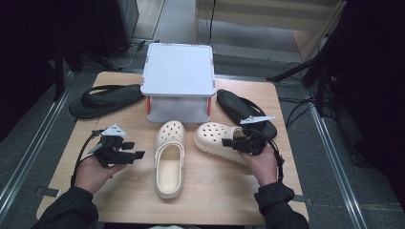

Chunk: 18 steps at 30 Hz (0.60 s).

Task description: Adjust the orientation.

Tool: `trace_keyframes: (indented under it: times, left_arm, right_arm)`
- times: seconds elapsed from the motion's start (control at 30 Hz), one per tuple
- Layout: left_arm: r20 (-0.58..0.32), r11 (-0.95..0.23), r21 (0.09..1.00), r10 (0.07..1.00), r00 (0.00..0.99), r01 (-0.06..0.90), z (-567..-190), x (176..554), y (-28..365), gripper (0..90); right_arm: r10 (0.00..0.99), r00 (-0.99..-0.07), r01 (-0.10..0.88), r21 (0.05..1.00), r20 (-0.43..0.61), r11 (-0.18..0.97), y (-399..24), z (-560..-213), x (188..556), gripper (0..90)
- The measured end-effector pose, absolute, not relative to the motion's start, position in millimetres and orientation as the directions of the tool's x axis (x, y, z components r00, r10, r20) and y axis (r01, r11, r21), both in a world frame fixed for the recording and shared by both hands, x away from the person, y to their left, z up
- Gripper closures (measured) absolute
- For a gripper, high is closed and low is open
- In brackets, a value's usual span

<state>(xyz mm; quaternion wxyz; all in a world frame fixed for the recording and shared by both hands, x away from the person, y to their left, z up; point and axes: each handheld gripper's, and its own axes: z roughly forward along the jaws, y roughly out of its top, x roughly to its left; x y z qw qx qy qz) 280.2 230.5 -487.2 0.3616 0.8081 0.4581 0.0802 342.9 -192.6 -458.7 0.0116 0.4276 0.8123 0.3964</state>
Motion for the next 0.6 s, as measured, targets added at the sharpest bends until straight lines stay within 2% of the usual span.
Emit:
trace_keyframes:
  times: [0.37, 0.6]
  left_arm:
    - [-0.204, -0.316, 0.661, 0.797, 0.568, 0.68, -487.2, 280.0, 230.1, 41.1]
    - [-0.201, -0.317, 0.665, 0.796, 0.57, 0.676, -487.3, 280.0, 230.1, 41.1]
  right_arm:
    - [0.728, -0.599, 0.715, 0.631, 0.332, 0.301, -170.6, -471.5, 355.3, 75.9]
    - [0.722, -0.614, 0.703, 0.637, 0.318, 0.317, -168.2, -475.9, 358.1, 72.3]
